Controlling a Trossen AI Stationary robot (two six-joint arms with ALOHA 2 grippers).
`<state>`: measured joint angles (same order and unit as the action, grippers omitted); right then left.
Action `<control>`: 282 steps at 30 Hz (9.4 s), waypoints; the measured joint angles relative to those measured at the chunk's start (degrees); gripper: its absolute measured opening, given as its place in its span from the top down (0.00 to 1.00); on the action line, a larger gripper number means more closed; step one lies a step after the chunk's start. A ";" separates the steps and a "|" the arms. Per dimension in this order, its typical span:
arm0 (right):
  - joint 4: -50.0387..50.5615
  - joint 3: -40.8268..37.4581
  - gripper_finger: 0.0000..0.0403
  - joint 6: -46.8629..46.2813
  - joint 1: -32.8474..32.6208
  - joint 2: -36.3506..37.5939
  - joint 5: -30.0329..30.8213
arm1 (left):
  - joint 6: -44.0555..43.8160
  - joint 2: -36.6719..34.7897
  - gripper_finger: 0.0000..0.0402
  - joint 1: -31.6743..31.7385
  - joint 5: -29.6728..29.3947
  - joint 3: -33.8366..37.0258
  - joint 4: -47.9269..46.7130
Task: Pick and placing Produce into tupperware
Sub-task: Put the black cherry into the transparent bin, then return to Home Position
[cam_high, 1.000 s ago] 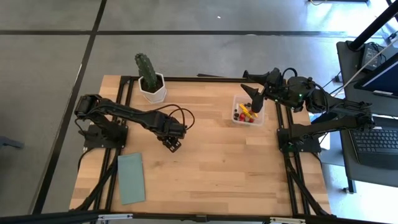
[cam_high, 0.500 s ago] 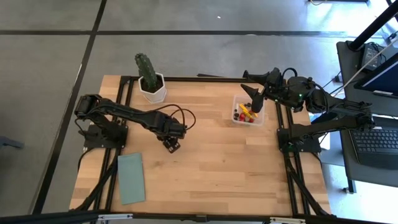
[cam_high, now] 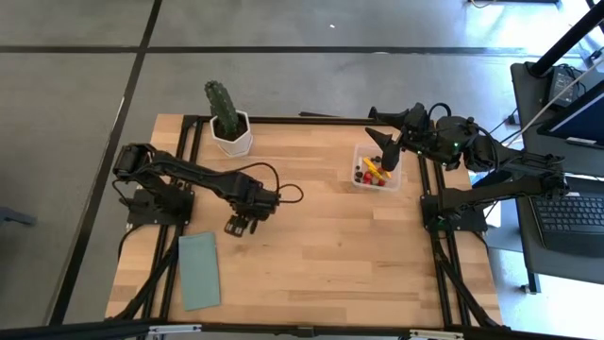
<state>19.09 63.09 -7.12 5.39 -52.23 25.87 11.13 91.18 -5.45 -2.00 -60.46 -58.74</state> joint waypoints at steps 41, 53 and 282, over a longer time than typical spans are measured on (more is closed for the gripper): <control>0.04 0.00 0.37 0.21 -0.01 0.00 0.00 | 17.53 -0.17 0.44 -2.01 -0.34 15.88 22.57; 0.04 0.00 0.37 0.16 -0.01 0.00 0.00 | 17.52 -0.09 0.69 -2.16 0.47 15.99 22.30; -23.56 -62.71 0.37 -2.90 13.27 42.66 10.09 | -13.53 -90.82 0.63 17.31 -14.49 60.01 61.90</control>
<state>-4.47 0.38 -10.02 18.65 -9.56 35.96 -2.39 0.36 11.86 -16.49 -0.45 3.15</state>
